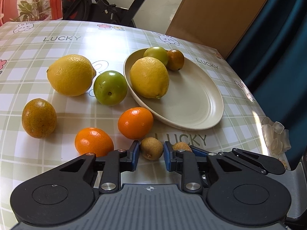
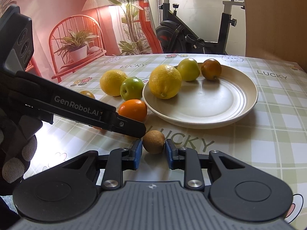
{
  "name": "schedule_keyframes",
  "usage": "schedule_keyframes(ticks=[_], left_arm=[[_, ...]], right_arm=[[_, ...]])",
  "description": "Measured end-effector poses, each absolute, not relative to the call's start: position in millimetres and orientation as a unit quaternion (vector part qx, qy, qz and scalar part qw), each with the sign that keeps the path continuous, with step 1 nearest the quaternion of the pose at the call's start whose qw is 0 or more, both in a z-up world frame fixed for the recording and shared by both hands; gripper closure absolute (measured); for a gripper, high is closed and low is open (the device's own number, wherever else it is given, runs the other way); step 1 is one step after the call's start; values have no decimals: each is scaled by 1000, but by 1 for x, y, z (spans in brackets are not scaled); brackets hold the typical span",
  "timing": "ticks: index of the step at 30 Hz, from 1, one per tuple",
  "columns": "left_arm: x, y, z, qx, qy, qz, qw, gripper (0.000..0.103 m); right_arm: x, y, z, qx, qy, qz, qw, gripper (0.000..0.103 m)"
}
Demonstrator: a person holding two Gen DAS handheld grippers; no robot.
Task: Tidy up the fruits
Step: 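Close the left tool on a brown kiwi while the right tool grasps another kiwi, then carry the kiwi in the left tool over the plate while the right tool carries its kiwi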
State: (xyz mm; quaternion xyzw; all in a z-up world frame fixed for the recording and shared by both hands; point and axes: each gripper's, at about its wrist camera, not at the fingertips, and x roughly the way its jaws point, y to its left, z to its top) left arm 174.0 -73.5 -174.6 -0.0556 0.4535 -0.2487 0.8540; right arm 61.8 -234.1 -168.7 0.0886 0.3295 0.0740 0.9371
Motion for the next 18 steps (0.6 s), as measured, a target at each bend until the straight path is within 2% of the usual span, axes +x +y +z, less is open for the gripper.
schedule_keyframes(ticks=[18], left_arm=[[153,-56,-135,-67,390,-258,881,75]], right_arm=[[54,-226,-148,57,314,66,946,75]])
